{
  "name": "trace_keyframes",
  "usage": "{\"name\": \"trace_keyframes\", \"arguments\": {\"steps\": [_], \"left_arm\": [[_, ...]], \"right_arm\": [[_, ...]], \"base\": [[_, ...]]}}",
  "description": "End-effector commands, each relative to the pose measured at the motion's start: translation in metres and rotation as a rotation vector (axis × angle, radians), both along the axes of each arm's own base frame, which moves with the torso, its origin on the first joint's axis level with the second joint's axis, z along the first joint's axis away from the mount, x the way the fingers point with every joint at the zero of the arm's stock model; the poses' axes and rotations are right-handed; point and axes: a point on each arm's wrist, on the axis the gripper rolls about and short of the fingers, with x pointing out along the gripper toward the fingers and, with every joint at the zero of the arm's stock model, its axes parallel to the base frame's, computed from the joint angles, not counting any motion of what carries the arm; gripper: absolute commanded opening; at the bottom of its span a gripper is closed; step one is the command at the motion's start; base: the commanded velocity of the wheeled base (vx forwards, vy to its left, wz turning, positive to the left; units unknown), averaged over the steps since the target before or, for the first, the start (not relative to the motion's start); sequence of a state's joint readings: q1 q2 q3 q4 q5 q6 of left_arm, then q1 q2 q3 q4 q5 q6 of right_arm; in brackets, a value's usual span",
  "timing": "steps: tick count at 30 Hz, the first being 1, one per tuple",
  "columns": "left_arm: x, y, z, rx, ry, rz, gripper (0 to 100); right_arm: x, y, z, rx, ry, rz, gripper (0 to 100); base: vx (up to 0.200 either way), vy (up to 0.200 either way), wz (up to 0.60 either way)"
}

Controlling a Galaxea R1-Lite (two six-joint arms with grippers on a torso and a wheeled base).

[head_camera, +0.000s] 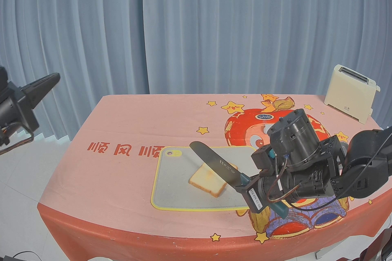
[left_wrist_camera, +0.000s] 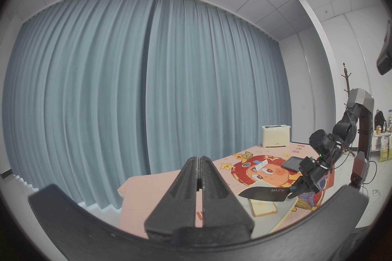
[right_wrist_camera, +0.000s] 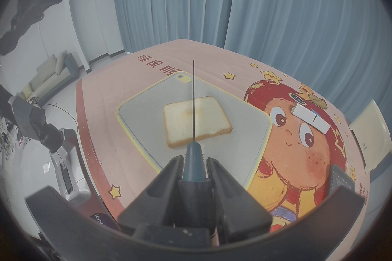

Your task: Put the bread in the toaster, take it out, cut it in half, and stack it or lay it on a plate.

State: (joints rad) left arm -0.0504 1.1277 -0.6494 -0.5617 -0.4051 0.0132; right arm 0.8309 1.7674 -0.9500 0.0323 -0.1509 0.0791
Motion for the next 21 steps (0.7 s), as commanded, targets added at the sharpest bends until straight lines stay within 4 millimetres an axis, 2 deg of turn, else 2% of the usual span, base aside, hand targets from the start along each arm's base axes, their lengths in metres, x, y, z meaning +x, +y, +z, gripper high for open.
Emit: {"name": "trace_keyframes", "arguments": {"steps": [1, 4, 7, 9, 12, 13, 15, 16, 21], "left_arm": [[0.056, -0.02, -0.017, 0.017, 0.126, -0.067, 0], [0.077, -0.031, -0.023, 0.031, 0.158, -0.083, 0], [0.094, -0.066, -0.022, 0.042, 0.128, -0.2, 0], [0.102, -0.085, -0.021, 0.032, 0.097, -0.254, 0], [0.107, -0.095, -0.021, 0.026, 0.077, -0.283, 0], [0.122, -0.112, -0.031, 0.029, 0.086, -0.32, 0], [0.127, -0.12, -0.035, 0.03, 0.089, -0.335, 0], [0.132, -0.132, -0.041, 0.031, 0.089, -0.363, 0], [0.138, -0.149, -0.056, 0.025, 0.108, -0.402, 0]], "right_arm": [[0.0, 0.001, -0.001, -0.002, 0.003, 0.002, 0], [0.0, 0.001, -0.002, -0.003, 0.004, 0.002, 0], [0.0, 0.001, -0.002, -0.005, 0.006, 0.002, 0], [0.0, 0.001, -0.002, -0.005, 0.006, 0.002, 0], [0.0, 0.0, -0.001, -0.005, 0.006, 0.002, 0], [0.0, 0.0, -0.001, -0.006, 0.007, 0.0, 0], [0.0, 0.0, -0.001, -0.005, 0.006, 0.0, 0], [0.0, 0.0, -0.002, -0.01, 0.01, 0.0, 0], [-0.001, 0.0, -0.002, -0.01, 0.009, 0.001, 0]], "base": [[0.0, 0.0, 0.0], [0.0, 0.0, 0.0], [0.0, 0.0, 0.0], [0.0, 0.0, 0.0], [0.0, 0.0, 0.0], [0.0, 0.0, 0.0], [0.0, 0.0, 0.0], [0.0, 0.0, 0.0], [0.0, 0.0, 0.0]]}}
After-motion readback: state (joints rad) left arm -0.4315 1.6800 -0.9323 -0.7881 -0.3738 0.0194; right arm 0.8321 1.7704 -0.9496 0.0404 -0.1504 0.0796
